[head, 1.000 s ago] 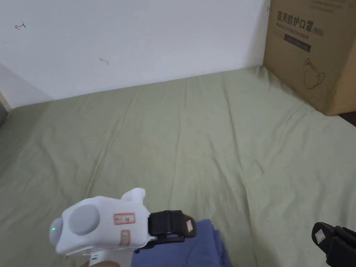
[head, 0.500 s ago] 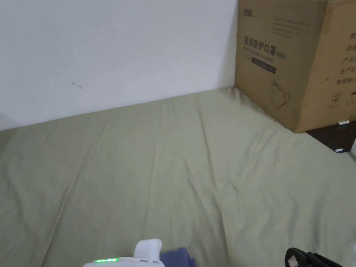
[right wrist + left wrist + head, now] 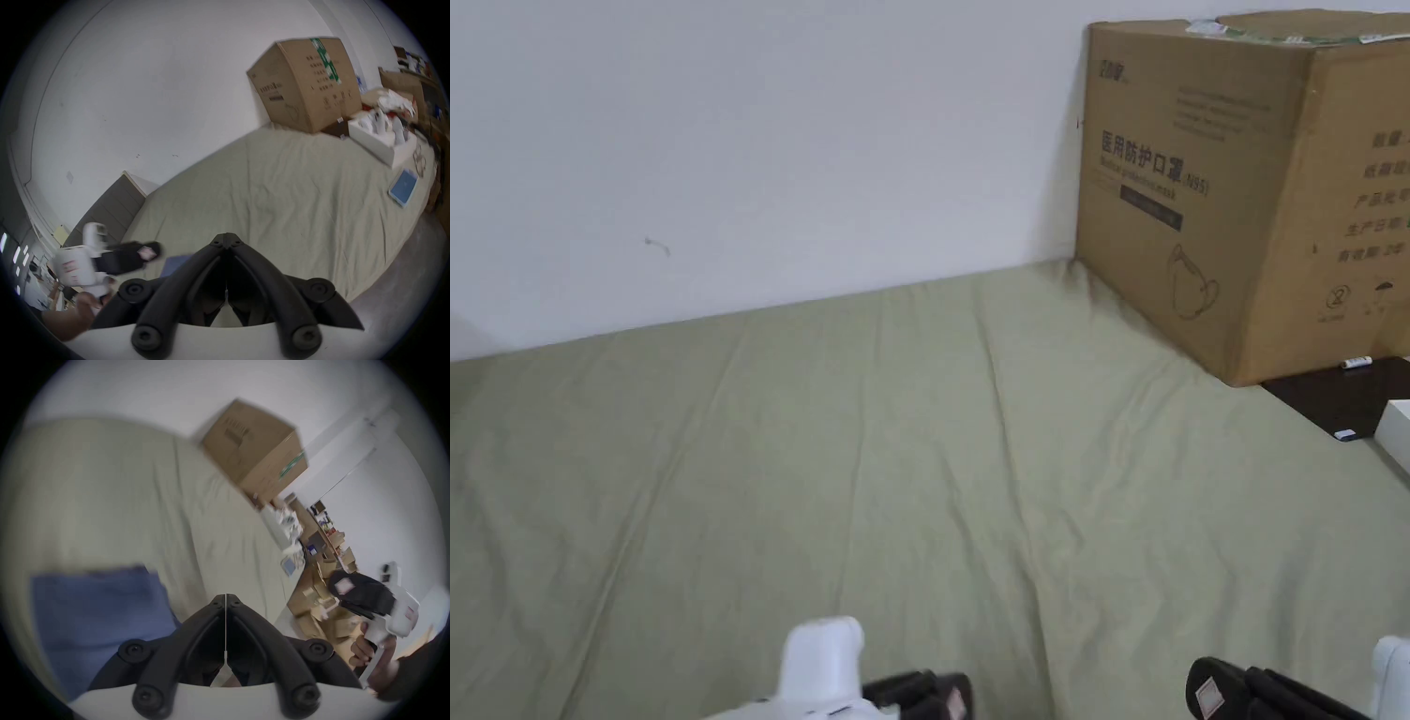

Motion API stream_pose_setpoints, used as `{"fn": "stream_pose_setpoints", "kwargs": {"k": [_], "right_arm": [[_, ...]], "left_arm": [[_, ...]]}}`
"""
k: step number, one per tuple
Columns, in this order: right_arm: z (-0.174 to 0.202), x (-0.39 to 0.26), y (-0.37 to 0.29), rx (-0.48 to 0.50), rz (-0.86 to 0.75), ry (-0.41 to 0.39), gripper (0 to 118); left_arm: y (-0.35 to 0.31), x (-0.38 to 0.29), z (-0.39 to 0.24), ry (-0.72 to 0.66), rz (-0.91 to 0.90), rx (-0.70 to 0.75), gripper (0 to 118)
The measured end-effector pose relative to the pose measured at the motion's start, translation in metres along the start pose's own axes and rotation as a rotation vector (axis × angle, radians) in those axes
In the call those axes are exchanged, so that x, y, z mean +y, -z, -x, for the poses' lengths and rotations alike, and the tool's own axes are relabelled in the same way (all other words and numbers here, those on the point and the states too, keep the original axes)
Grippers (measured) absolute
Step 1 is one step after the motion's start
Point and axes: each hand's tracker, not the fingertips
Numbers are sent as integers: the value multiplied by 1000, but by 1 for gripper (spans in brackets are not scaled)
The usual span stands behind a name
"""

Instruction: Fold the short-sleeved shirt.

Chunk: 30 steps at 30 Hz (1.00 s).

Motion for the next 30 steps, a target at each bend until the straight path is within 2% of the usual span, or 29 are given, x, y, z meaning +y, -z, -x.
{"fn": "stream_pose_setpoints", "kwargs": {"k": [2,4,7,10,12,13,14,17,20,25,28,30], "right_arm": [[18,10,-5,21,-72,-68,0],[40,16,-11,40,-184,-154,0],[72,12,-17,-27,-408,-316,0],[92,-9,-21,-89,-602,-458,0],[97,-29,-19,-170,-658,-538,0],[97,-36,-18,-185,-632,-558,0],[99,-40,-19,-196,-604,-559,0],[97,-41,-26,-180,-602,-494,0],[100,-34,-24,-209,-605,-530,0],[99,-20,-25,-169,-588,-473,0],[100,-6,3,-7,-384,-513,0],[100,-3,46,70,-79,-524,0]], "left_arm": [[-57,14,-15,231,-194,154,0],[-109,18,-21,335,-386,305,0],[-156,6,-23,306,-585,524,0],[-187,-22,-20,250,-715,629,0],[-191,-42,-18,290,-754,714,0],[-191,-50,-19,310,-740,768,0],[-192,-54,-19,304,-724,801,0],[-194,-56,-13,274,-702,765,0],[-193,-52,-10,273,-690,779,0],[-194,-42,-8,256,-660,777,0],[-201,-36,-3,256,-623,744,0],[-200,-31,7,229,-549,732,0]]}}
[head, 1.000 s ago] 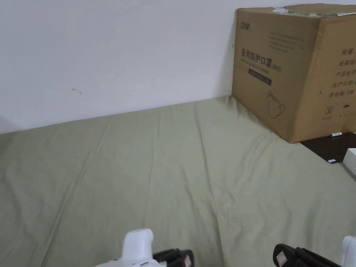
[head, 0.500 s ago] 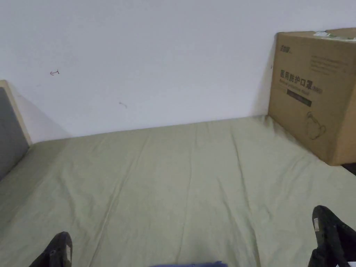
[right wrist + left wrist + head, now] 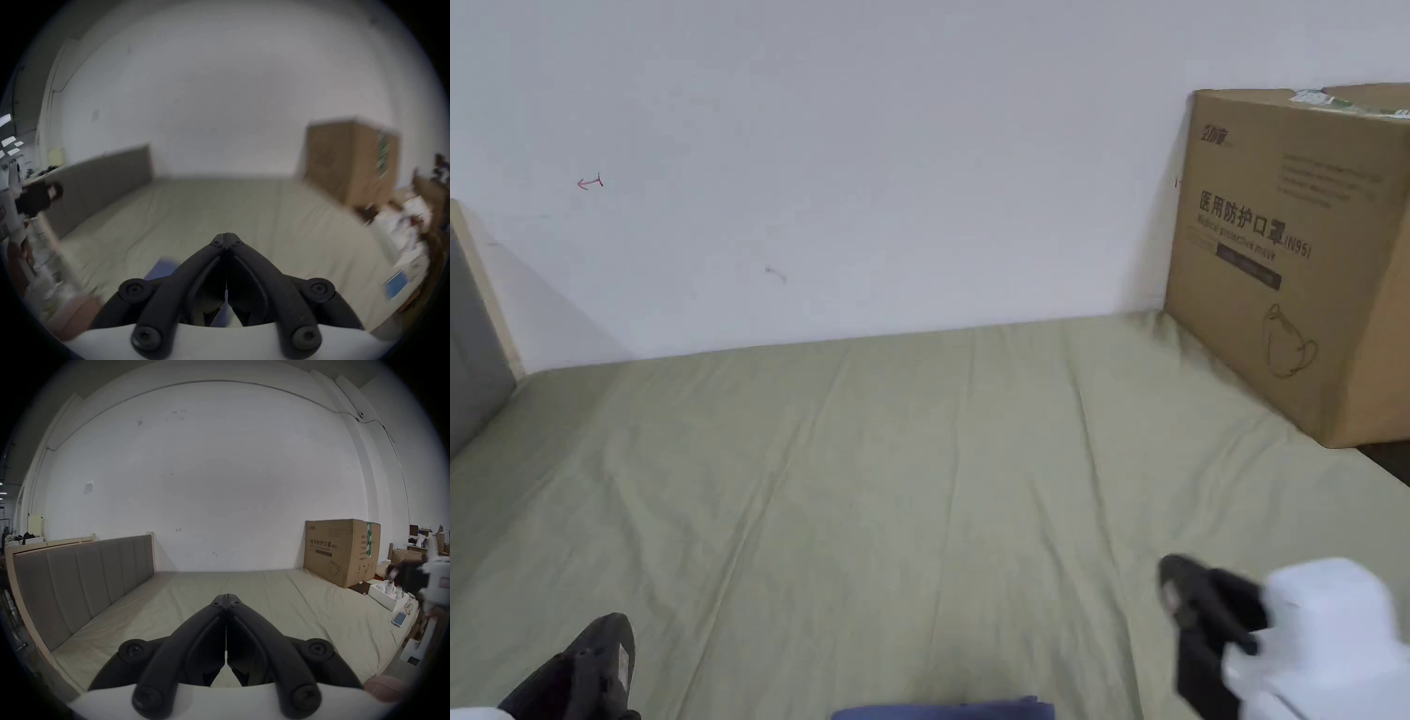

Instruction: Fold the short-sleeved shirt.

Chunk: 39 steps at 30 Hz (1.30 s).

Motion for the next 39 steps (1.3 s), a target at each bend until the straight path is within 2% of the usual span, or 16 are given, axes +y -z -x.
{"fn": "stream_pose_setpoints", "kwargs": {"k": [5,7,9,12,13,16,17,19,25,26,27,28,31,33,35,39], "right_arm": [[-12,-59,118,290,617,237,0],[-12,-85,145,307,785,247,0],[-11,-106,159,275,928,165,0],[-13,-105,157,305,898,160,0],[-15,-102,160,306,915,170,0],[-16,-104,156,306,918,181,0],[-16,-106,155,308,909,177,0],[-16,-110,152,312,891,170,0],[-20,-114,150,304,873,243,0],[-21,-115,150,305,871,254,0],[-22,-115,150,304,869,263,0],[-22,-115,150,303,868,270,0],[-21,-116,150,298,863,278,0],[-18,-115,148,285,854,281,0],[-13,-105,140,279,822,272,0],[-6,-75,113,250,761,227,0]], "left_arm": [[20,-23,24,-149,177,-82,0],[33,-33,35,-217,264,-91,0],[50,-45,50,-312,355,-154,0],[98,-77,79,-555,568,-379,2],[116,-92,85,-668,645,-456,11],[158,-141,89,-811,793,-568,103],[168,-153,83,-785,825,-597,118],[188,-180,73,-777,885,-659,117],[234,-245,31,-1112,1034,-934,116],[240,-249,22,-1111,1004,-994,102],[244,-249,14,-1094,1001,-1021,69],[248,-250,8,-1054,1011,-1002,18],[248,-251,-6,-747,1109,-708,16],[240,-239,0,-903,1038,-803,16],[231,-212,0,-760,1024,-768,16],[217,-155,57,-653,906,-773,16]]}}
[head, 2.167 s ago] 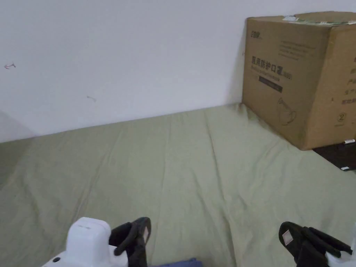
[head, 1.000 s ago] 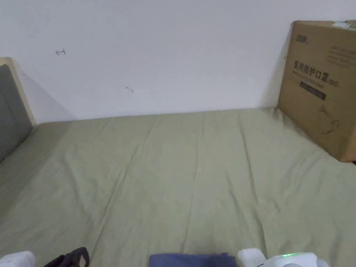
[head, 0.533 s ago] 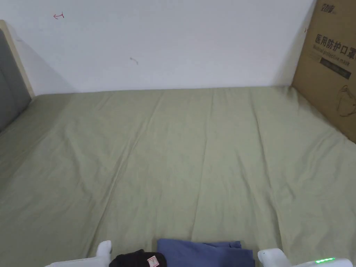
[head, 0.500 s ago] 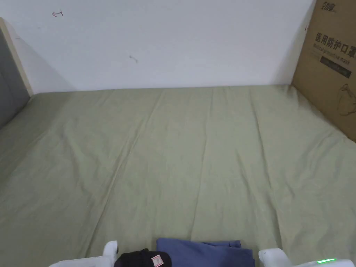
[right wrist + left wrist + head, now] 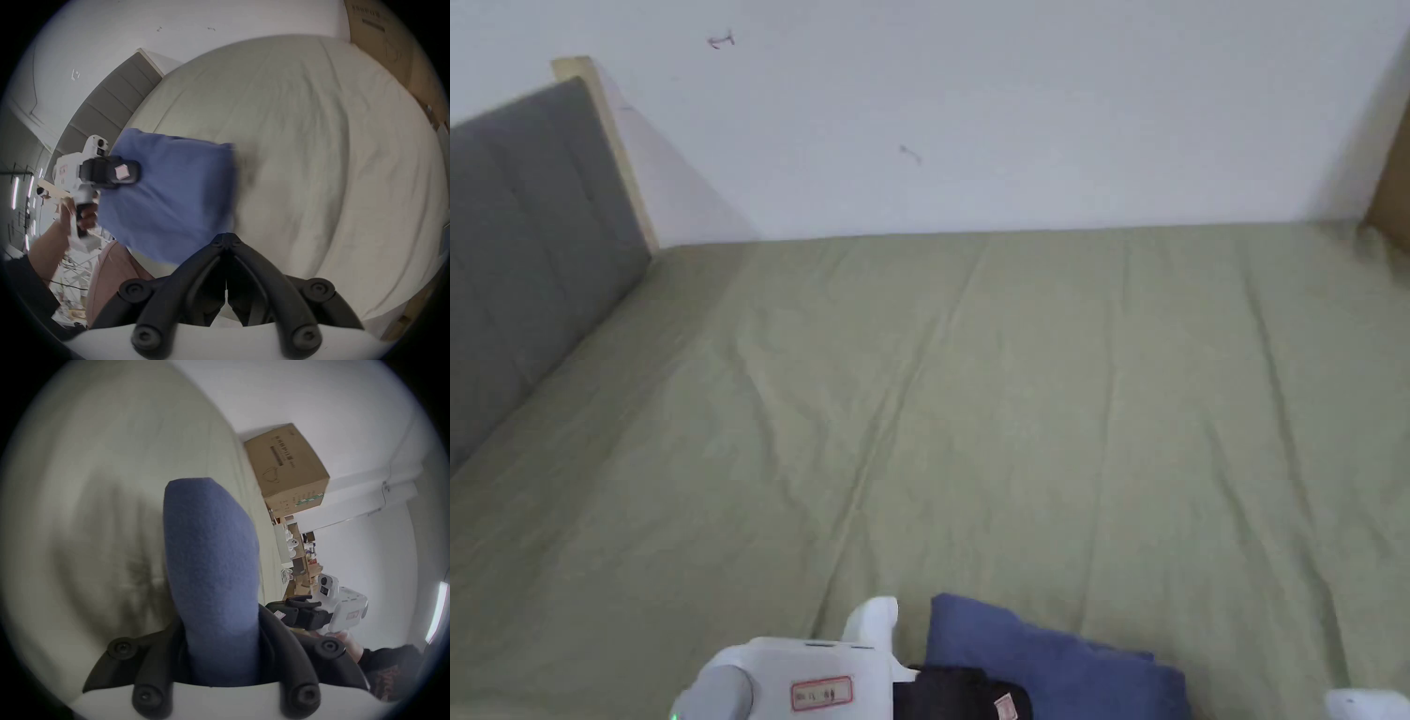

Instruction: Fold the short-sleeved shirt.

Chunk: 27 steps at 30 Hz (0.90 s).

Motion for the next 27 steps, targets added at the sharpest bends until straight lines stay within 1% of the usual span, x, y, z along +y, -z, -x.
{"fn": "stream_pose_setpoints", "kwargs": {"k": [1,3,6,7,9,10,11,13,16,17,18,19,20,21,23,25,27], "right_arm": [[5,-1,-9,-20,-19,-29,0],[12,-3,-22,-53,-45,-67,0],[22,-9,-39,-141,-137,-94,0],[27,-11,-44,-171,-167,-109,0],[31,-13,-50,-217,-196,-136,0],[31,-13,-51,-232,-197,-133,0],[24,-11,-49,-235,-191,-126,0],[22,-10,-48,-238,-182,-106,0],[26,-9,-47,-227,-168,-70,0],[28,-9,-48,-226,-167,-70,0],[30,-10,-48,-226,-167,-73,0],[29,-10,-48,-227,-168,-82,0],[30,-11,-48,-230,-167,-91,0],[31,-11,-48,-232,-166,-97,0],[33,-11,-48,-233,-169,-103,0],[32,-11,-51,-227,-180,-100,0],[32,-11,-55,-227,-196,-92,0]], "left_arm": [[-25,9,3,-10,3,15,16],[-77,28,15,40,1,154,16],[-147,55,34,161,47,466,16],[-168,63,42,173,69,579,16],[-196,77,55,192,89,732,16],[-203,82,62,207,105,810,16],[-211,89,68,222,125,888,16],[-224,101,81,242,147,1027,17],[-233,110,93,285,198,1200,18],[-236,113,96,305,218,1248,26],[-236,113,99,303,231,1285,44],[-239,113,101,293,232,1319,71],[-242,113,102,292,223,1321,105],[-244,111,101,298,218,1327,112],[-251,104,93,302,174,1312,111],[-254,100,75,341,53,1295,110],[-256,91,53,315,-75,1212,110]]}}
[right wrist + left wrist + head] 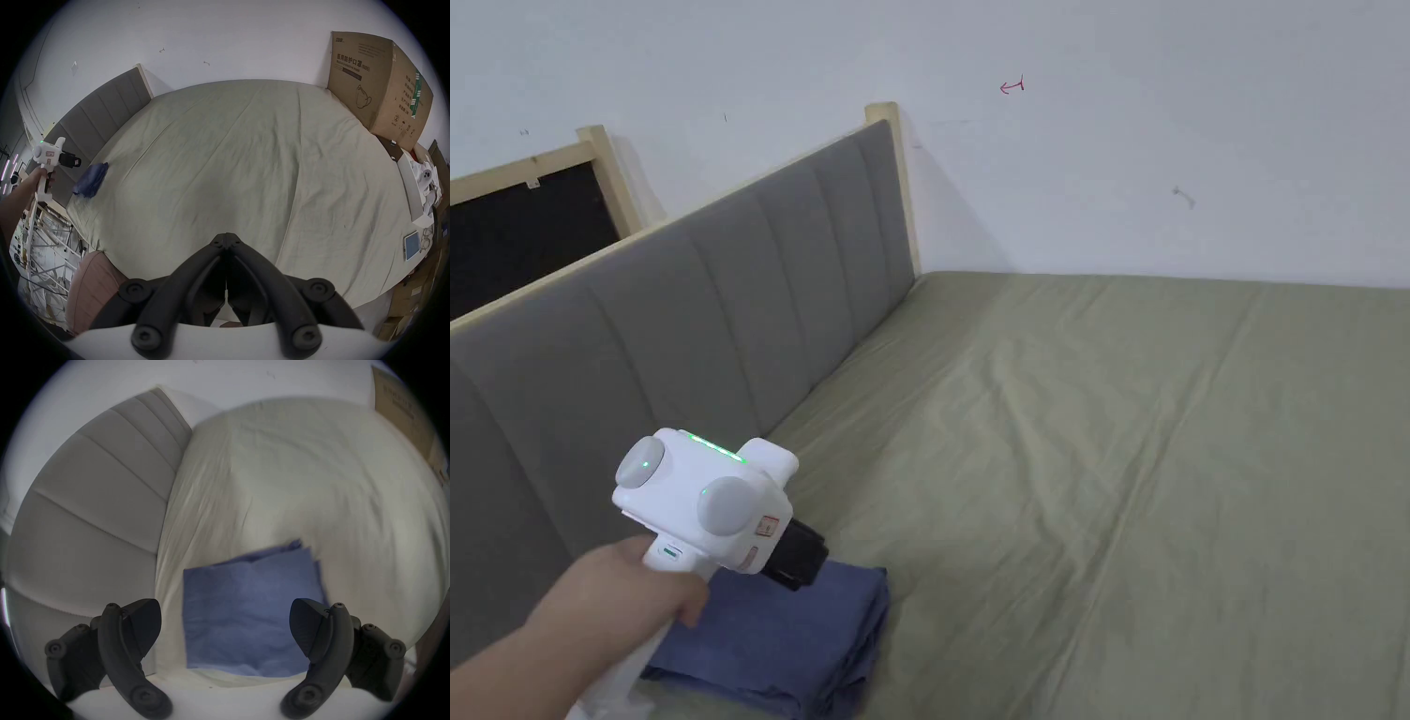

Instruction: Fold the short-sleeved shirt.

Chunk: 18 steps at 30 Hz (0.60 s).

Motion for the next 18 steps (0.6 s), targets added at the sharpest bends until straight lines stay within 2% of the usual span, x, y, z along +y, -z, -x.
{"fn": "stream_pose_setpoints", "kwargs": {"k": [4,5,6,8,11,13,16,18], "right_arm": [[-3,1,-7,3,-39,23,0],[-3,1,-10,4,-48,28,0],[-3,2,-12,6,-58,34,0],[-2,4,-19,19,-74,40,0],[2,11,-34,26,-92,16,0],[4,17,-46,-17,-99,-12,0],[2,26,-71,-17,-191,24,0],[1,28,-91,-1,-321,45,0]], "left_arm": [[-39,-18,-48,-241,-113,-244,107],[-47,-26,-66,-285,-124,-321,92],[-56,-35,-84,-310,-138,-408,69],[-71,-49,-128,-328,-195,-513,2],[-100,-63,-189,-325,-276,-585,3],[-122,-65,-213,-341,-357,-642,2],[-172,-61,-236,-289,-551,-584,1],[-207,-58,-246,-239,-711,-541,1]]}}
